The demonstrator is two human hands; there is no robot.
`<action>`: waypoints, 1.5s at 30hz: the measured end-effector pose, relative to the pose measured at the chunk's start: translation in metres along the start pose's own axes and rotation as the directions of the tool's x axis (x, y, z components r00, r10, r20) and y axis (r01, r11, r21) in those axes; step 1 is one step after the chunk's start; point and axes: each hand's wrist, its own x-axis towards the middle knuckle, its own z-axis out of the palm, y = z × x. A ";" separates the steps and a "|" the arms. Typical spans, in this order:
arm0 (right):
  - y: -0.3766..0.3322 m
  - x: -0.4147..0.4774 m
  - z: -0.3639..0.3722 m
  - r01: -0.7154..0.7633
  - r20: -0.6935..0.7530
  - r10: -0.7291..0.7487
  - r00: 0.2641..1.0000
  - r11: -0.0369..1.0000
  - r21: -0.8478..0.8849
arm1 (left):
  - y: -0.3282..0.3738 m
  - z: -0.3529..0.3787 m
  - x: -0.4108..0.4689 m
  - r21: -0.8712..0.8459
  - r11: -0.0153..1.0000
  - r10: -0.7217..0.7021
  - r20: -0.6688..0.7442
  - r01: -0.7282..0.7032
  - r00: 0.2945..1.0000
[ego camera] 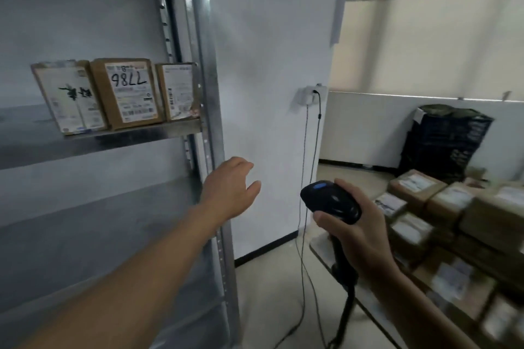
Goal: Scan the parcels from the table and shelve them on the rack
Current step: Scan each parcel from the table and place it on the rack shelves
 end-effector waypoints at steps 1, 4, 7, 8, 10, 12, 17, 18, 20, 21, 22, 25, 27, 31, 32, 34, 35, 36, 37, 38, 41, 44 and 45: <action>0.003 -0.003 -0.016 -0.010 -0.029 0.010 1.000 1.000 -0.003 | 0.014 0.011 0.004 -0.002 1.000 0.021 0.022 -0.021 1.000; 0.011 -0.013 -0.061 -0.049 -0.114 0.046 0.992 0.998 -0.026 | 0.056 0.042 0.015 -0.015 0.997 0.078 0.090 -0.077 0.993; 0.020 -0.022 -0.102 -0.093 -0.206 0.077 0.975 0.993 -0.070 | 0.097 0.069 0.023 -0.032 0.990 0.137 0.152 -0.134 0.979; 0.023 -0.024 -0.113 -0.104 -0.233 0.082 0.969 0.991 -0.084 | 0.108 0.077 0.026 -0.039 0.988 0.154 0.167 -0.150 0.974; 0.030 -0.030 -0.134 -0.141 -0.302 0.104 0.948 0.984 -0.105 | 0.131 0.095 0.031 -0.064 0.981 0.195 0.200 -0.185 0.960; 0.039 -0.036 -0.155 -0.167 -0.357 0.118 0.927 0.980 -0.110 | 0.153 0.113 0.037 -0.095 0.973 0.227 0.236 -0.210 0.945; 0.056 -0.042 -0.194 -0.229 -0.478 0.139 0.867 0.964 -0.136 | 0.195 0.161 0.058 -0.171 0.957 0.280 0.311 -0.236 0.908; 0.061 -0.040 -0.200 -0.246 -0.502 0.150 0.852 0.961 -0.129 | 0.201 0.170 0.064 -0.188 0.954 0.287 0.325 -0.235 0.901; 0.071 -0.034 -0.210 -0.269 -0.540 0.159 0.827 0.954 -0.131 | 0.212 0.190 0.077 -0.229 0.945 0.305 0.350 -0.234 0.886; 0.077 -0.030 -0.214 -0.280 -0.555 0.163 0.816 0.951 -0.131 | 0.216 0.202 0.085 -0.246 0.939 0.319 0.359 -0.241 0.877; 0.083 -0.026 -0.217 -0.295 -0.571 0.171 0.803 0.947 -0.131 | 0.220 0.213 0.093 -0.260 0.933 0.333 0.365 -0.248 0.869; 0.098 -0.007 -0.221 -0.343 -0.603 0.196 0.773 0.929 -0.139 | 0.227 0.248 0.122 -0.296 0.922 0.353 0.380 -0.249 0.855; 0.110 0.007 -0.222 -0.361 -0.617 0.204 0.760 0.922 -0.140 | 0.229 0.270 0.143 -0.298 0.927 0.336 0.394 -0.226 0.855; 0.138 0.036 -0.221 -0.406 -0.634 0.241 0.735 0.905 -0.126 | 0.229 0.313 0.185 -0.260 0.950 0.276 0.454 -0.171 0.847; 0.145 0.043 -0.220 -0.414 -0.637 0.250 0.729 0.902 -0.119 | 0.229 0.323 0.194 -0.254 0.955 0.264 0.472 -0.157 0.841; 0.159 0.055 -0.218 -0.432 -0.653 0.264 0.710 0.895 -0.107 | 0.230 0.343 0.209 -0.249 0.959 0.246 0.507 -0.133 0.826; 0.165 0.061 -0.217 -0.441 -0.658 0.276 0.700 0.892 -0.096 | 0.230 0.353 0.216 -0.249 0.961 0.238 0.522 -0.121 0.819; 0.171 0.066 -0.216 -0.446 -0.661 0.284 0.695 0.891 -0.087 | 0.232 0.363 0.221 -0.247 0.963 0.228 0.538 -0.107 0.812; 0.177 0.071 -0.215 -0.453 -0.664 0.292 0.689 0.888 -0.079 | 0.233 0.372 0.225 -0.250 0.964 0.221 0.553 -0.093 0.803; 0.182 0.075 -0.215 -0.460 -0.665 0.298 0.685 0.885 -0.076 | 0.235 0.379 0.227 -0.251 0.965 0.209 0.571 -0.074 0.793; 0.199 0.084 -0.216 -0.495 -0.670 0.328 0.666 0.866 -0.068 | 0.240 0.401 0.232 -0.240 0.971 0.170 0.625 -0.020 0.761; 0.212 0.091 -0.217 -0.520 -0.677 0.348 0.648 0.852 -0.061 | 0.248 0.417 0.234 -0.226 0.974 0.139 0.660 0.018 0.739; 0.216 0.093 -0.217 -0.528 -0.680 0.350 0.644 0.847 -0.065 | 0.250 0.423 0.234 -0.226 0.974 0.134 0.663 0.026 0.736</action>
